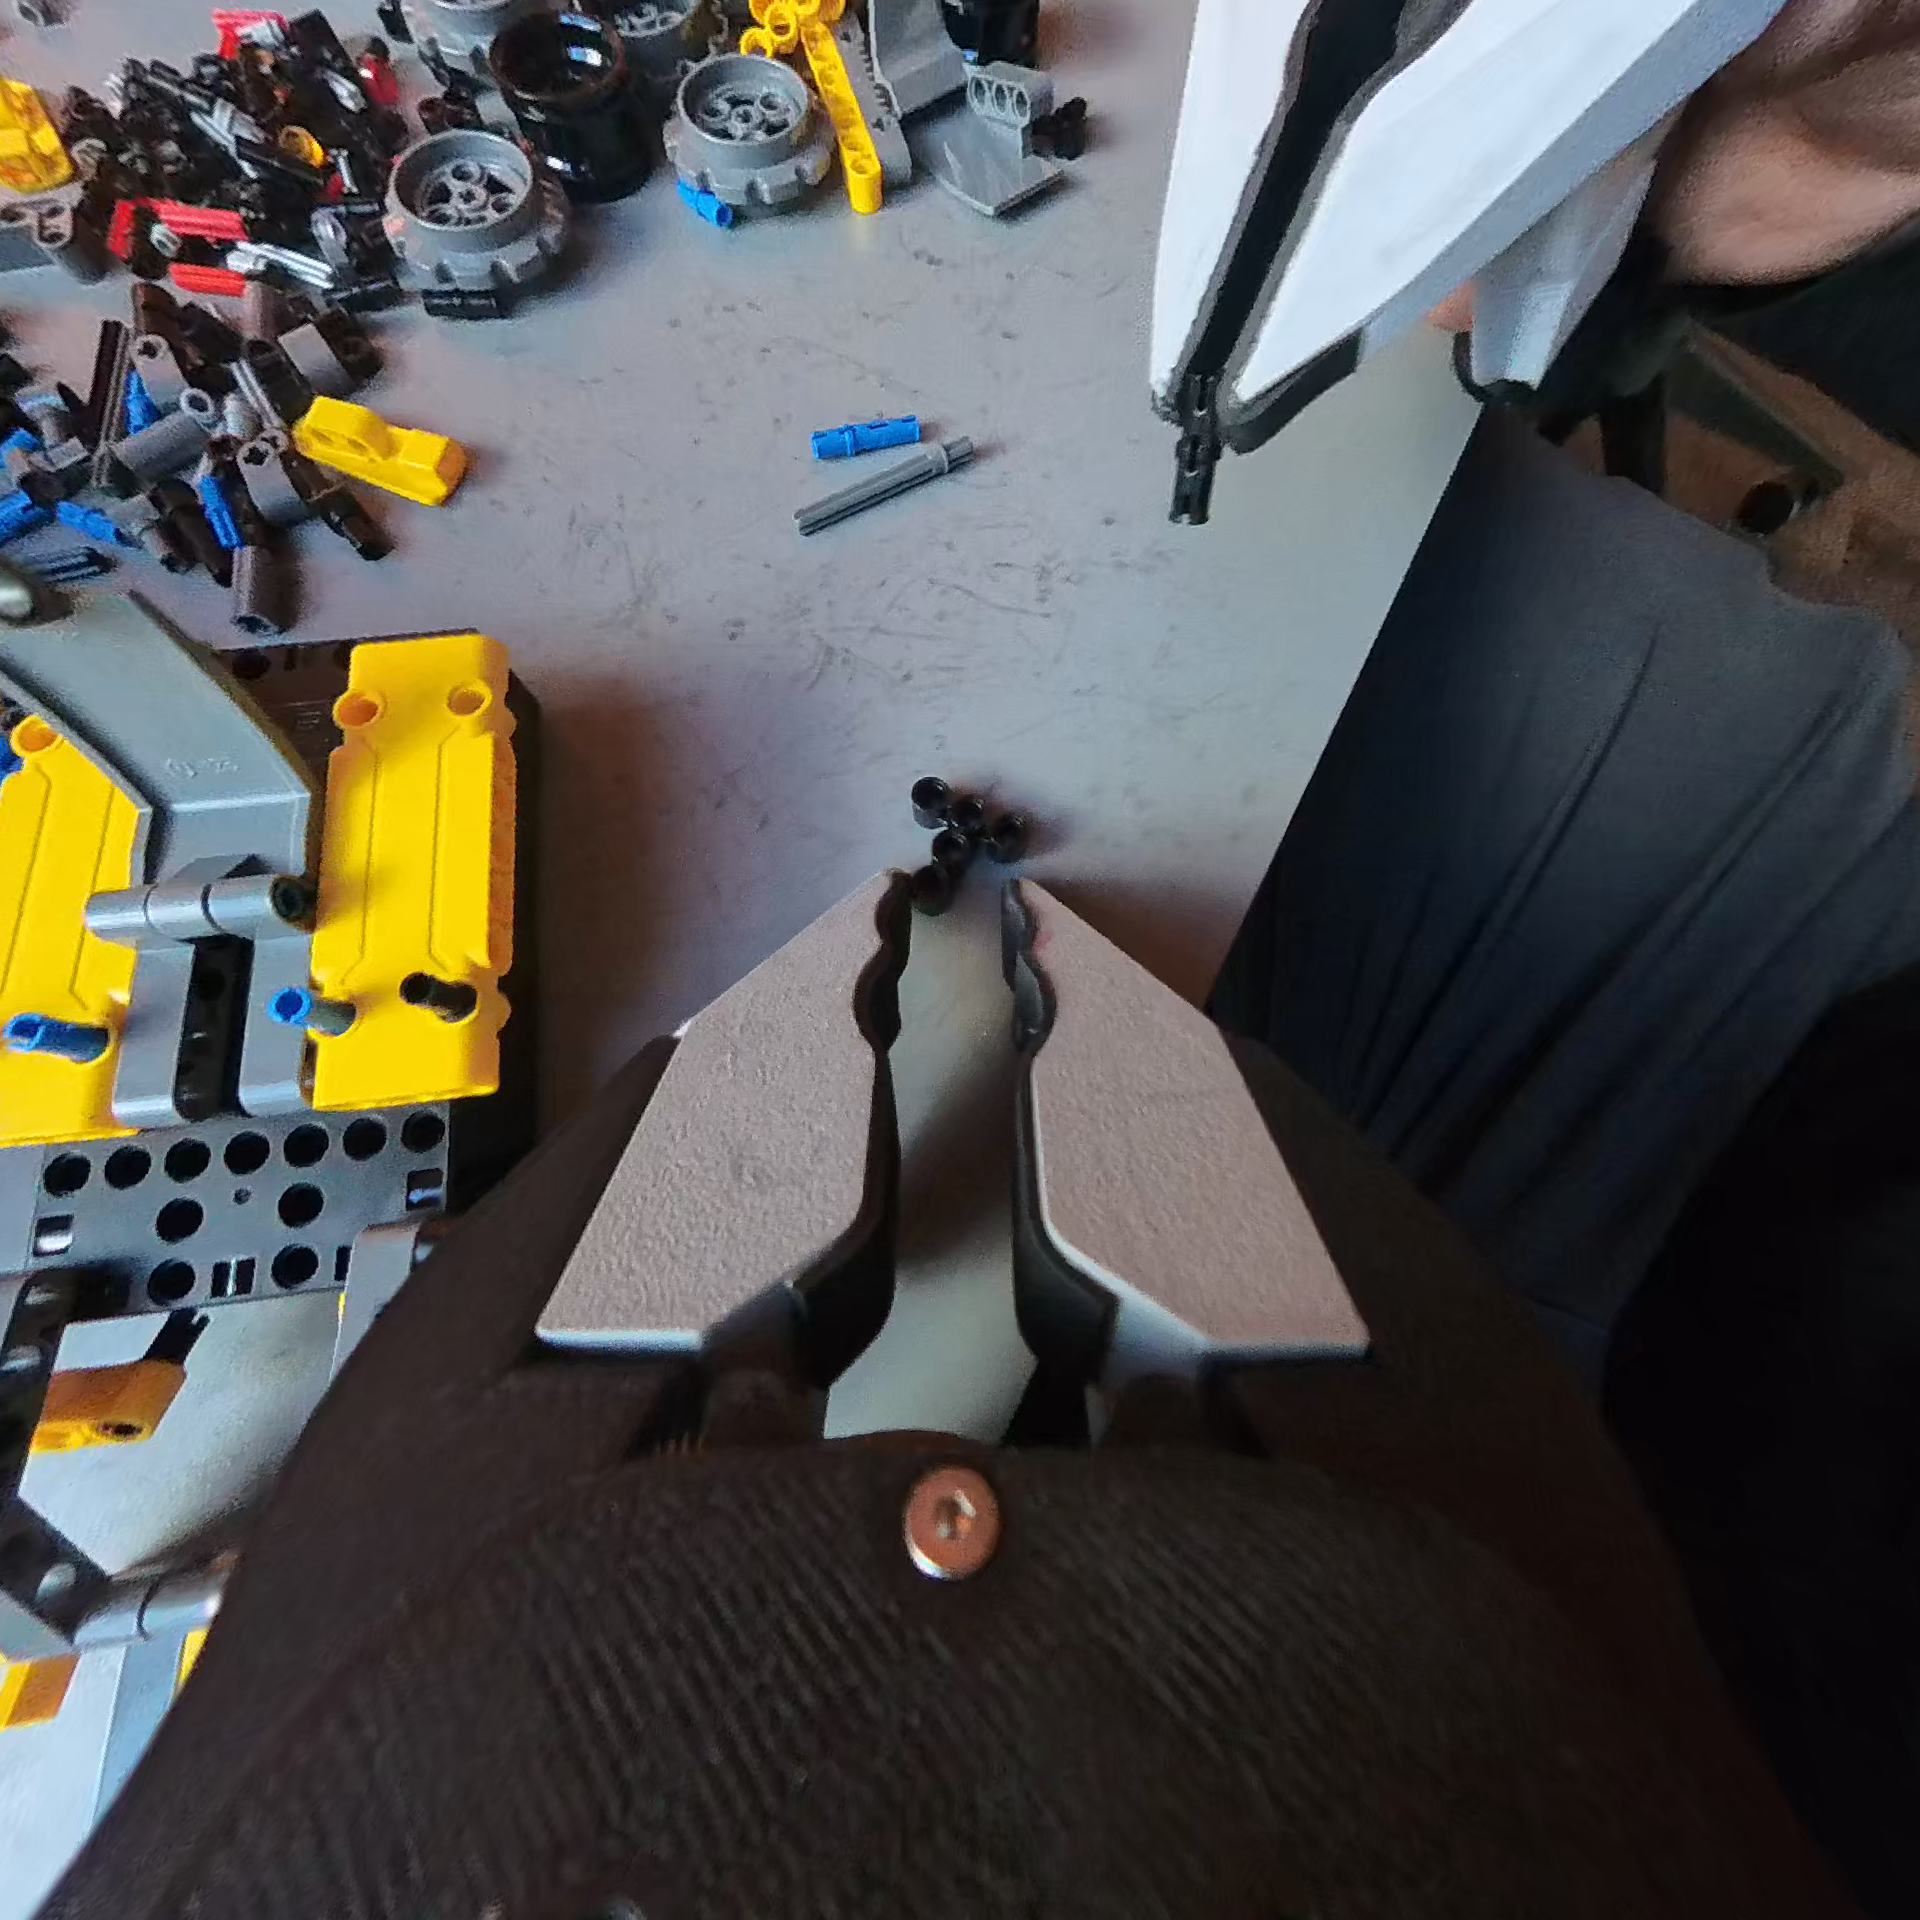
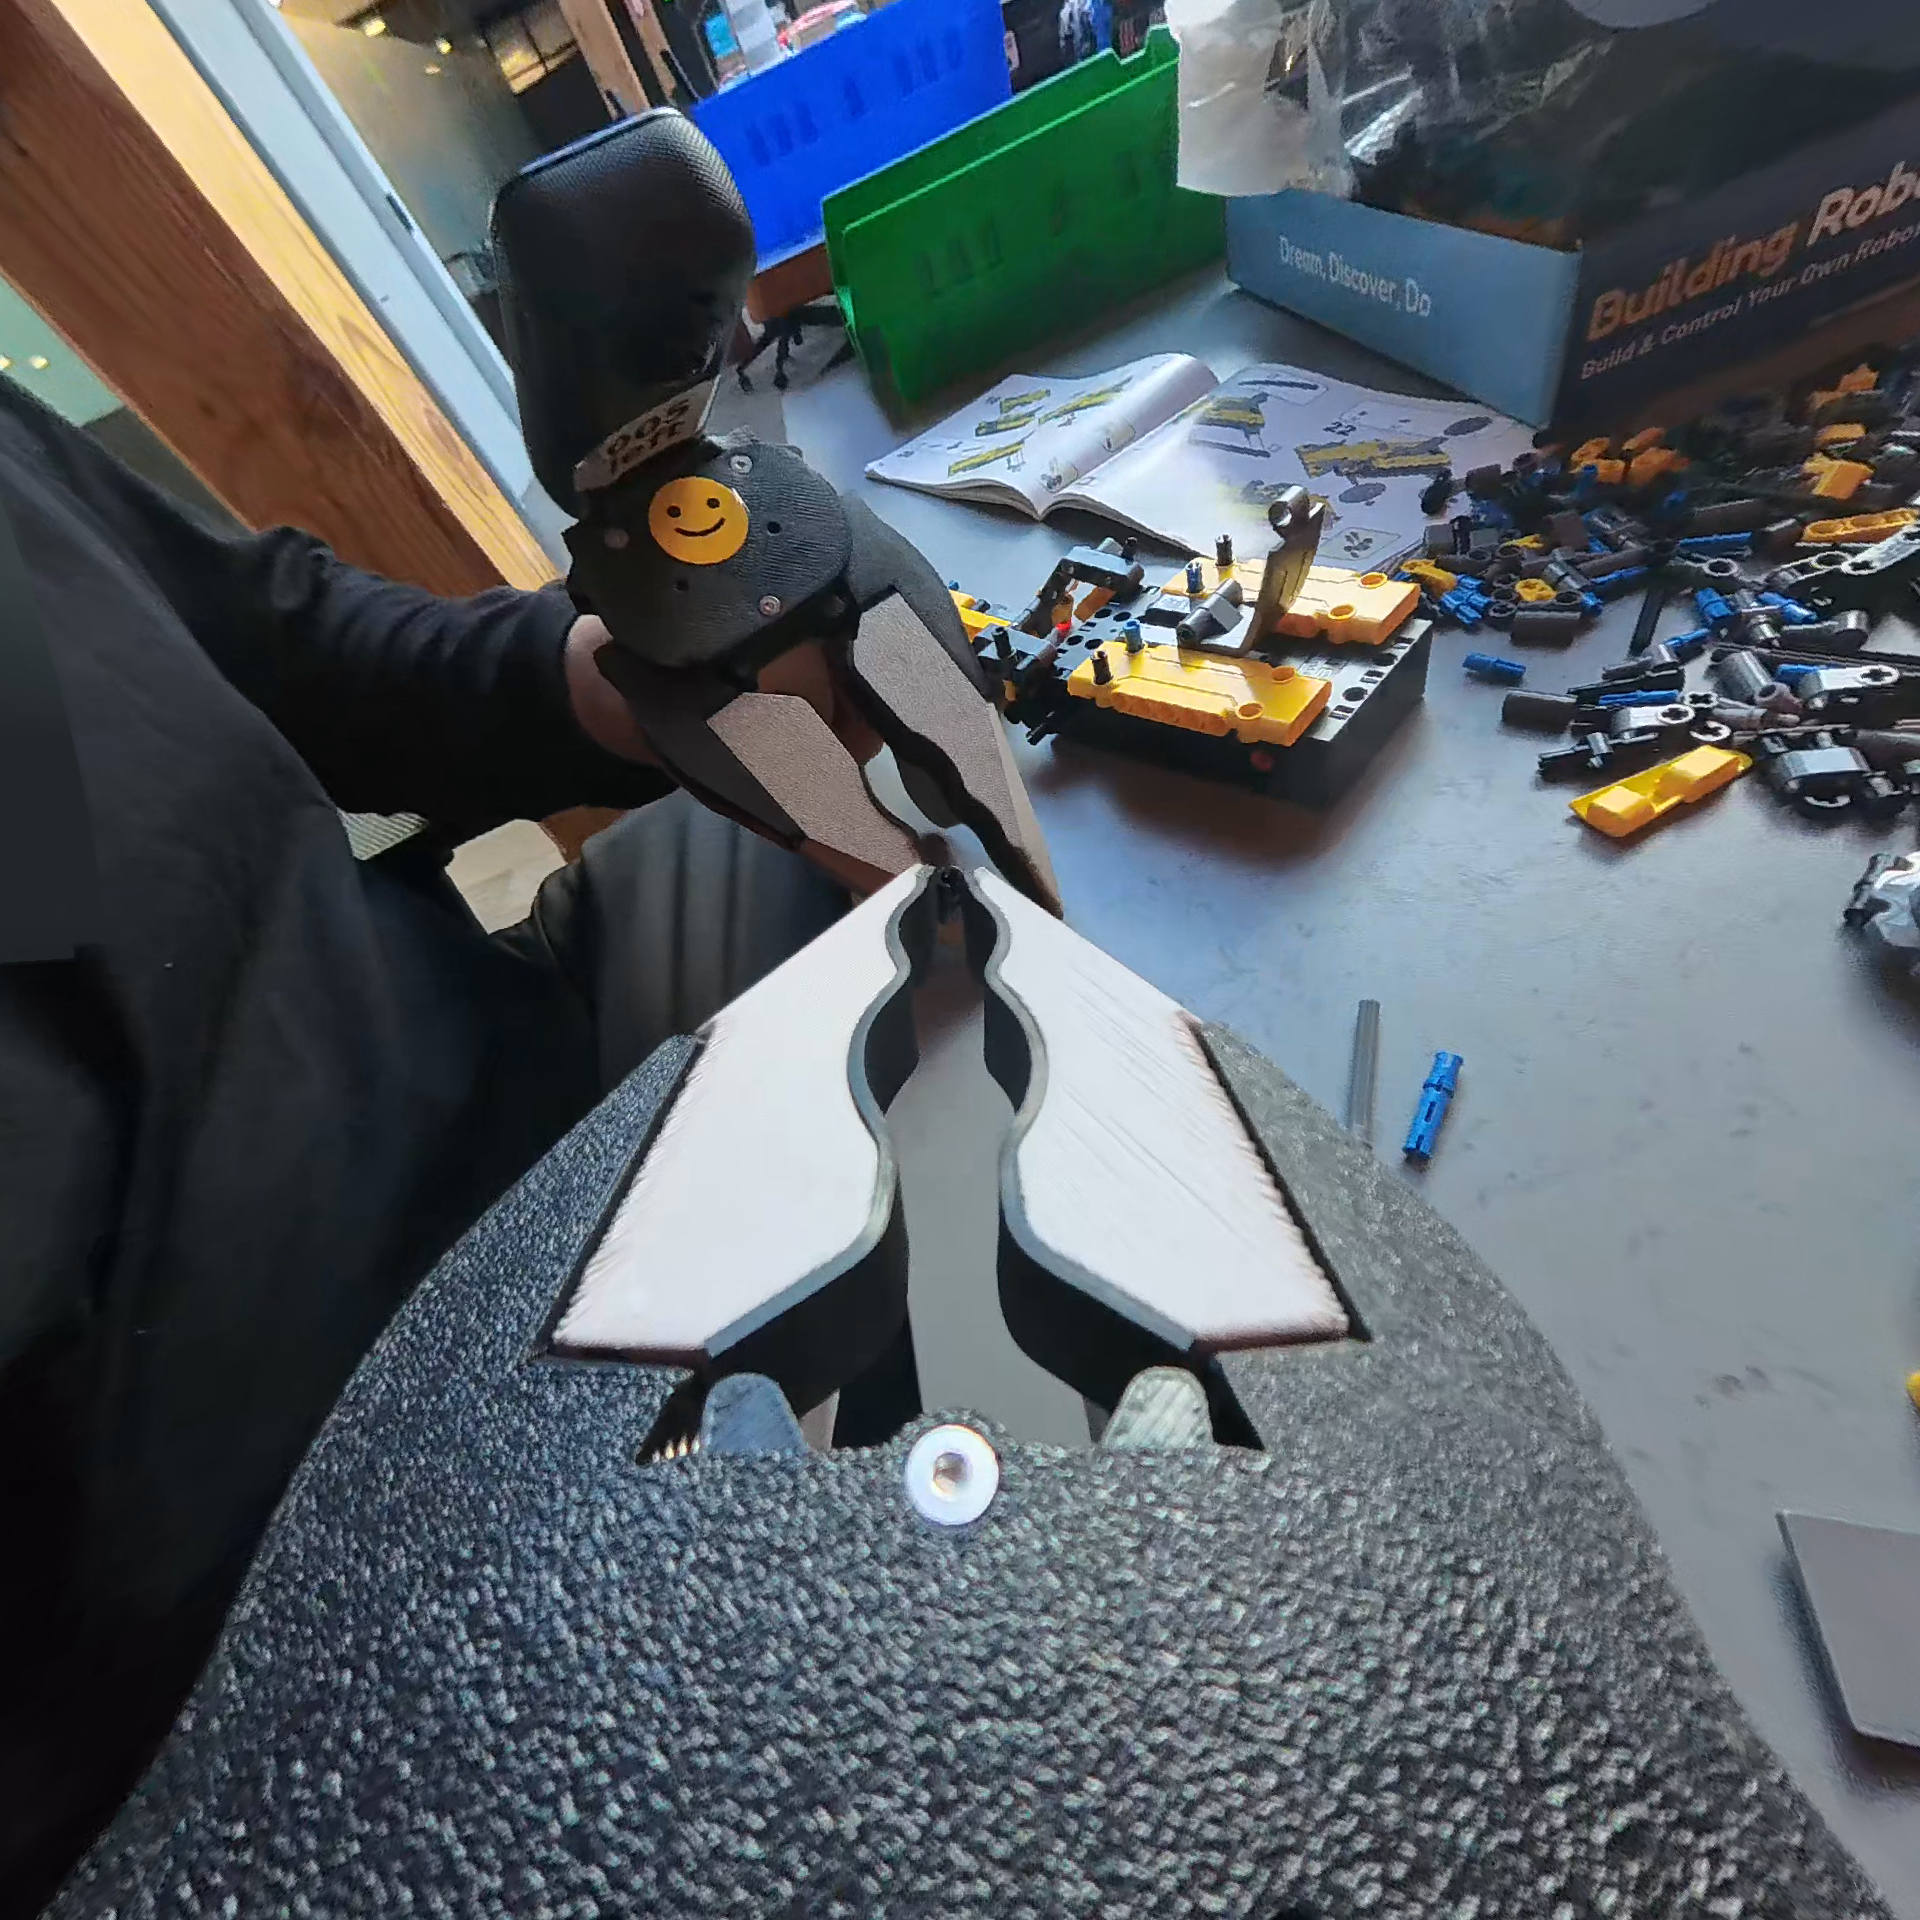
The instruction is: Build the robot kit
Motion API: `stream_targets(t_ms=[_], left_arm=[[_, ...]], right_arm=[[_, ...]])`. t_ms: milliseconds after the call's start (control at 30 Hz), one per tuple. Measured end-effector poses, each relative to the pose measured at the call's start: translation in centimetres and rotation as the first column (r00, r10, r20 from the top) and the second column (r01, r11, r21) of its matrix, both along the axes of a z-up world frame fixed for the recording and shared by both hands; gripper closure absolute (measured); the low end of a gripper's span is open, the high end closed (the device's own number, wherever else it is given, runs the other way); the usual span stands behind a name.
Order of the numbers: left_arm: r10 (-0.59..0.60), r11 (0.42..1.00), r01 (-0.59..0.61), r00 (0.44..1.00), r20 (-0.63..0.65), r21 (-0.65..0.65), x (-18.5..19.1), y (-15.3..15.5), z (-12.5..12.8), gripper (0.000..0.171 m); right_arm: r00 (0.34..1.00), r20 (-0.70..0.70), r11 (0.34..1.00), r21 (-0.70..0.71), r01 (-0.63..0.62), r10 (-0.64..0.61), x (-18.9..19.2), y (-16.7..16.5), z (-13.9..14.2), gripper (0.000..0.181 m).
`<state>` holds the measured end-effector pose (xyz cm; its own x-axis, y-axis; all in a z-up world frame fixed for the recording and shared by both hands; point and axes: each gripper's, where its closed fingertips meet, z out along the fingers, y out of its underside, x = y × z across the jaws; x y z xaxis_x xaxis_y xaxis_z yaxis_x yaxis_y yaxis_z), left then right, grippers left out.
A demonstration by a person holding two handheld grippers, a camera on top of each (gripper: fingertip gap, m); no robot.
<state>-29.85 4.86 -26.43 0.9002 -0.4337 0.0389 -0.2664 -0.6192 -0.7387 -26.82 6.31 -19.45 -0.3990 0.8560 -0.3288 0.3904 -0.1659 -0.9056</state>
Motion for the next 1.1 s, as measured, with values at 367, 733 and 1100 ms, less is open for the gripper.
stream_targets(t_ms=[367, 733, 1100], left_arm=[[-0.081, 0.997, 0.081, 0.997, -0.011, 0.008, 2.1, 0.3, -0.1, 0.167], [-0.175, 0.985, 0.175, 0.984, -0.019, -0.006, 3.2, 0.0, -0.1, 0.167], [-0.213, 0.977, 0.213, 0.977, -0.028, -0.011, 3.5, 0.4, -0.1, 0.162]], right_arm=[[0.998, 0.059, 0.995, 0.099, 0.019, -0.025, 0.7, 0.7, -1.4, 0.177], [0.991, 0.136, 0.964, 0.264, -0.041, 0.005, 1.6, -0.8, -3.5, 0.177], [0.972, 0.233, 0.957, 0.281, -0.067, -0.001, 1.0, -1.2, -5.1, 0.177]])
